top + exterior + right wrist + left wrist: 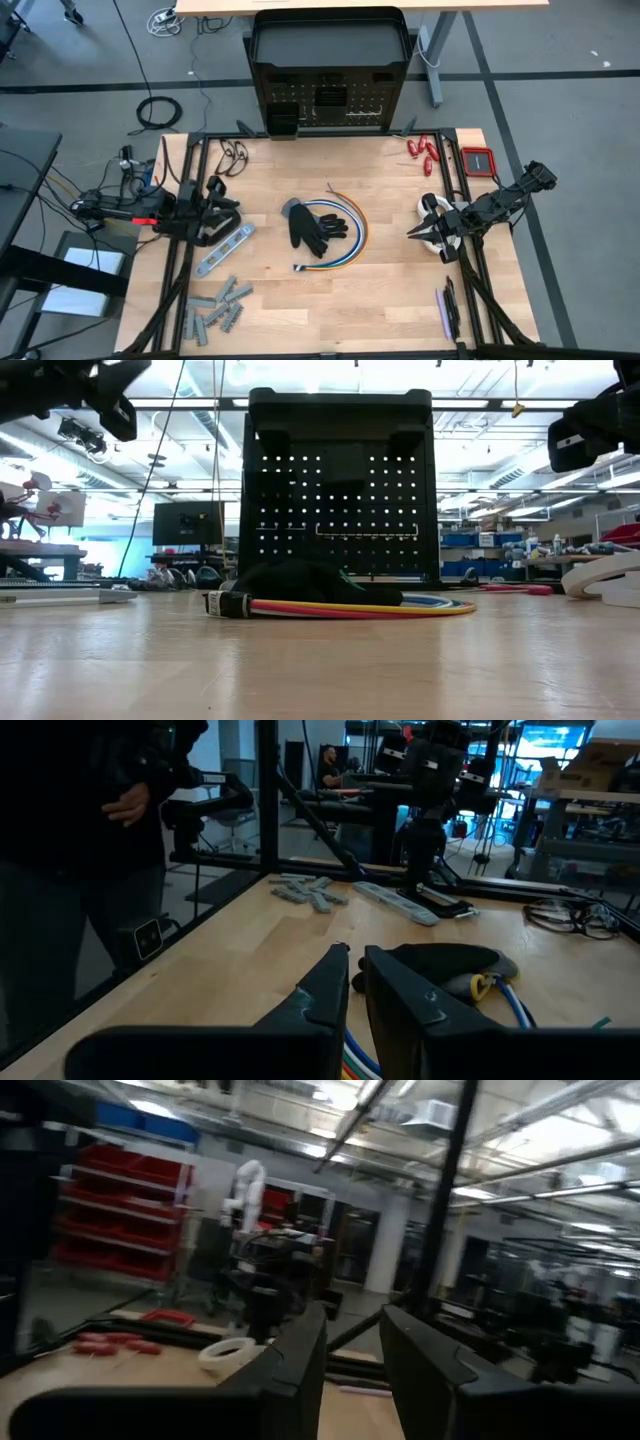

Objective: Hang tools onto peg board
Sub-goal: Hang the white masking tape on the peg board

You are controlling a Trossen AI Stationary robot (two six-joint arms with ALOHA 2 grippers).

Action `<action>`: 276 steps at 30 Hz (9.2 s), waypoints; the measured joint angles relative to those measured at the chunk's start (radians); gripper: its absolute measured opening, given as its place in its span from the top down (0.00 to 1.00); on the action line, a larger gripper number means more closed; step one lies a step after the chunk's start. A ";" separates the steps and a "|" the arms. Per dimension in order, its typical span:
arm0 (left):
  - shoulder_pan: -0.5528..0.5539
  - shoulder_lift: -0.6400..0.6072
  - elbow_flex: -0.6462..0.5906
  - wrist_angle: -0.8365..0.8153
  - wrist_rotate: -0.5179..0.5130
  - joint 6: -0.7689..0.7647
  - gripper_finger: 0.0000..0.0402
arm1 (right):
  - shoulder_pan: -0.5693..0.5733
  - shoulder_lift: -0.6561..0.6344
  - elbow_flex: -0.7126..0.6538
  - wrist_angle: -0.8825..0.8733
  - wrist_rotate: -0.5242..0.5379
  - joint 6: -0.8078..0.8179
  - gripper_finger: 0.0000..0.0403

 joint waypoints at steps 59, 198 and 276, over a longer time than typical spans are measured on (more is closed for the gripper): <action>0.074 0.718 -0.109 0.506 -0.243 -0.387 0.74 | -0.057 0.040 0.003 1.005 0.166 -0.050 0.88; 0.427 1.603 0.554 0.820 0.257 -0.377 0.81 | -0.187 1.319 1.015 -0.342 0.470 0.092 0.52; 0.223 1.630 0.494 0.795 0.025 0.066 0.48 | -0.957 1.328 0.364 1.503 -0.021 0.726 0.78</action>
